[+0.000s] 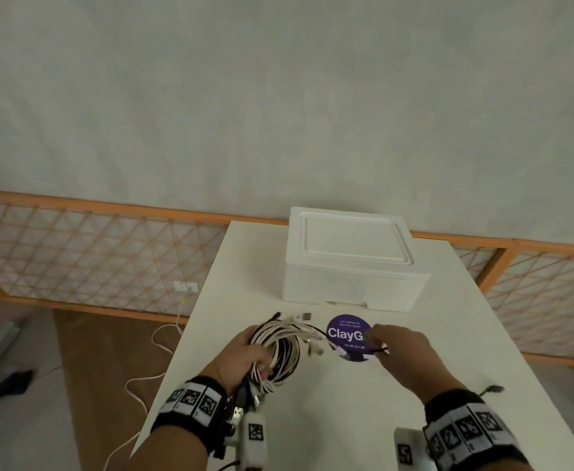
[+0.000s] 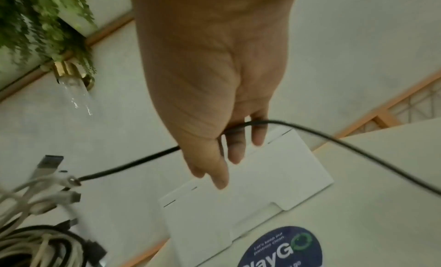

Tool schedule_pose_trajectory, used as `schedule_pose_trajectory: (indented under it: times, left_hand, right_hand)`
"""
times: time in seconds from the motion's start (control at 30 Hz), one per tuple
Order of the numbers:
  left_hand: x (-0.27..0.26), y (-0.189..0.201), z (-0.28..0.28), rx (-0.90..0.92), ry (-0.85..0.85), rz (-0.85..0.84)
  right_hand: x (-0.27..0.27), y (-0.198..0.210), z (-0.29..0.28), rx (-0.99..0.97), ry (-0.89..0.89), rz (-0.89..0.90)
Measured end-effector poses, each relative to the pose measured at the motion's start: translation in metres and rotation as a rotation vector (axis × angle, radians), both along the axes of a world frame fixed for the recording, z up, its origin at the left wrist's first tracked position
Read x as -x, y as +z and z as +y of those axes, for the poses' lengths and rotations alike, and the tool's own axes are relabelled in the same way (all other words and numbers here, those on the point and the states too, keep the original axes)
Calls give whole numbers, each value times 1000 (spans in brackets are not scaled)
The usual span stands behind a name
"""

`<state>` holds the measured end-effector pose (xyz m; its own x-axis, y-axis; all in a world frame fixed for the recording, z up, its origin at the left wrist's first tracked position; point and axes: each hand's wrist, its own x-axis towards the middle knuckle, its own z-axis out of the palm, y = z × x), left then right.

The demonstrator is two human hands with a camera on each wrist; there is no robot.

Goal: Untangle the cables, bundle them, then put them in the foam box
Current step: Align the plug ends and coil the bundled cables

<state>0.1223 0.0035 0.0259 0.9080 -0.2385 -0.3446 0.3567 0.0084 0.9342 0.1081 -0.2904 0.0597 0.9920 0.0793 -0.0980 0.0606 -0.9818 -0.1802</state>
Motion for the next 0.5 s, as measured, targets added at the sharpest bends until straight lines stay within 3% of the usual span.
schedule_pose_trajectory:
  times: [0.1, 0.2, 0.3, 0.5]
  left_hand:
    - [2, 0, -9, 88, 73, 45]
    - [7, -1, -20, 99, 55, 73]
    - [12, 5, -28, 152, 40, 71]
    - [15, 9, -30, 205, 84, 48]
  right_hand:
    - [-1, 6, 15, -227, 40, -226]
    - [1, 21, 57, -307, 321, -439]
    - [-2, 18, 89, -164, 619, -342]
    - [-32, -8, 77, -100, 612, -369]
